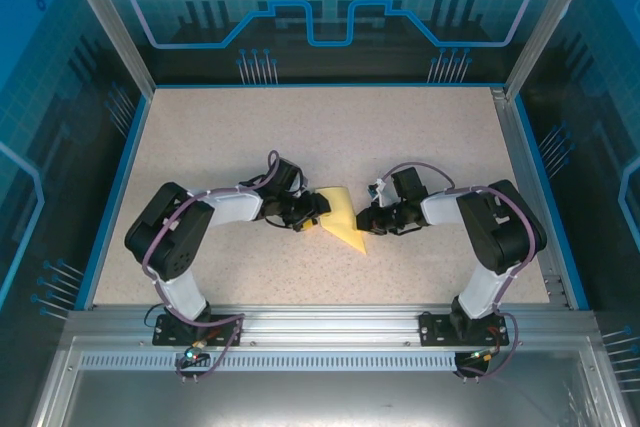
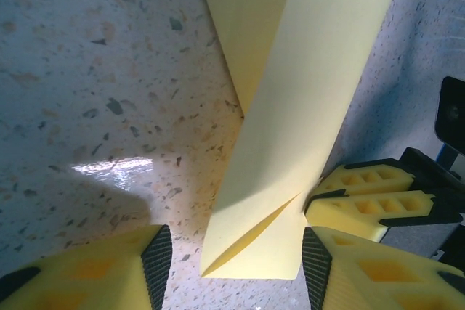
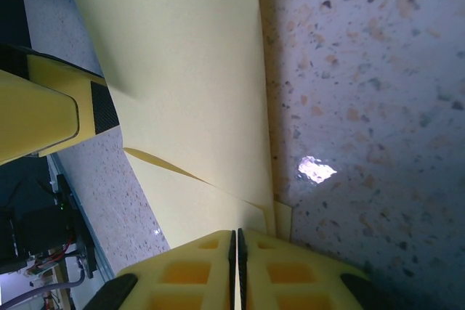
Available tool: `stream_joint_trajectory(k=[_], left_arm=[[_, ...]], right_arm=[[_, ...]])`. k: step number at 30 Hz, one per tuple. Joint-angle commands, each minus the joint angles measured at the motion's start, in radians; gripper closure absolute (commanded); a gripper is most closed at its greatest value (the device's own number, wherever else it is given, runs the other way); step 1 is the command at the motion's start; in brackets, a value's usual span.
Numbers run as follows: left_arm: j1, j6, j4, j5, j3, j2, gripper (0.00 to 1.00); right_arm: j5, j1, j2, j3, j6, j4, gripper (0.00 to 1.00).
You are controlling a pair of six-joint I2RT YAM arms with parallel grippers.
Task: Fold a paper plane with a square sheet of paper (pick it up from the middle)
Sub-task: Fold the wing for the fifth time at the center of the table.
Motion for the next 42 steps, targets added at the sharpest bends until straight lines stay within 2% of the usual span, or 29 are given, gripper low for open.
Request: stream_joint_trajectory(k=[1,15,33,42], left_arm=[[-0.008,-0.008,0.019,0.032,0.035,0.021,0.47],[-0.009,-0.002,0.026,0.050,0.063,0.061,0.47],[-0.007,-0.026,0.067,0.094,0.097,0.090,0.57],[0.009,-0.017,0.050,0.105,0.104,0.113,0.52]], right_arm=[[0.079,-0.006,0.068,-0.034,-0.006,-0.010,0.88],[0.075,-0.015,0.080,-0.044,-0.006,0.002,0.87],[0.074,-0.016,0.082,-0.030,0.005,0.009,0.84],[0.078,-0.018,0.090,-0.031,-0.001,0.007,0.84]])
